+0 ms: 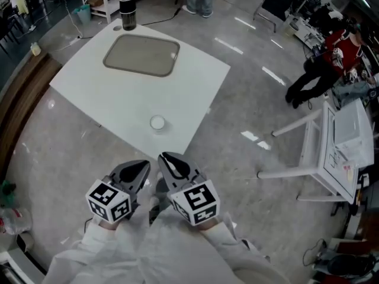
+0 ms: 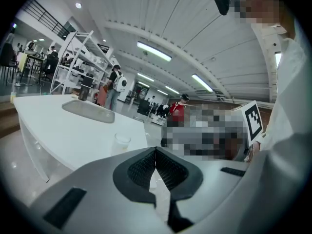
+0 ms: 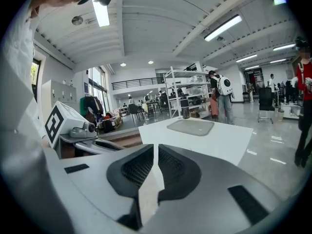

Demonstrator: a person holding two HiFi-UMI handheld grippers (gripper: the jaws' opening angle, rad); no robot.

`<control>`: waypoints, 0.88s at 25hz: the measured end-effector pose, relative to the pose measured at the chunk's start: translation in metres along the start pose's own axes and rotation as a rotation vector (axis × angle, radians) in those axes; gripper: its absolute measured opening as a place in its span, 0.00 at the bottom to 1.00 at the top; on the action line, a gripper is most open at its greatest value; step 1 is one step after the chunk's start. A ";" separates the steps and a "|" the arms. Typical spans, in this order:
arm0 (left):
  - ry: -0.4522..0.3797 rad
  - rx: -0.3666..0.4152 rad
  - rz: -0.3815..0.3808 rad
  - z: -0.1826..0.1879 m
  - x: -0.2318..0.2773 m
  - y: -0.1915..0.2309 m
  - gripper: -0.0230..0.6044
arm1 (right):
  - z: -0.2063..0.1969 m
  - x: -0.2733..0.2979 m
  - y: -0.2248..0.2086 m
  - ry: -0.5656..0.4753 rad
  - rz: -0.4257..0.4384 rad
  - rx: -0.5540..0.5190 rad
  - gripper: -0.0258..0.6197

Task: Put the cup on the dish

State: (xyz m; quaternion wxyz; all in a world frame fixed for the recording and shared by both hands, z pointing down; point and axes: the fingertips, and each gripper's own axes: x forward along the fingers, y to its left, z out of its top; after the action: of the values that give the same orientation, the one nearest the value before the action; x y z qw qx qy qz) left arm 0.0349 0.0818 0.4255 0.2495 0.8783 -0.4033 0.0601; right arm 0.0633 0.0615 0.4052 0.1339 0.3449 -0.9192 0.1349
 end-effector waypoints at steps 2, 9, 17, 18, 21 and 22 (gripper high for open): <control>0.004 -0.002 0.012 0.005 0.009 0.012 0.05 | 0.004 0.013 -0.010 0.008 0.012 -0.002 0.06; 0.012 -0.026 0.049 0.025 0.035 0.049 0.05 | 0.017 0.052 -0.041 0.028 0.036 -0.002 0.07; 0.042 -0.056 0.067 0.021 0.059 0.074 0.05 | 0.005 0.081 -0.064 0.083 0.053 0.018 0.10; 0.045 -0.062 0.069 0.020 0.061 0.076 0.05 | 0.002 0.084 -0.066 0.091 0.056 0.017 0.13; 0.056 -0.079 0.075 0.018 0.065 0.086 0.05 | -0.007 0.095 -0.069 0.121 0.062 0.010 0.19; 0.060 -0.084 0.076 0.017 0.066 0.088 0.05 | -0.010 0.098 -0.071 0.129 0.060 0.006 0.22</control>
State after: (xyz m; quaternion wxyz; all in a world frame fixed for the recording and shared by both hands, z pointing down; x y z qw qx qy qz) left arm 0.0118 -0.0199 0.4651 0.2957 0.8490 -0.4309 0.0788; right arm 0.0412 -0.0451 0.4584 0.1878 0.3080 -0.9182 0.1638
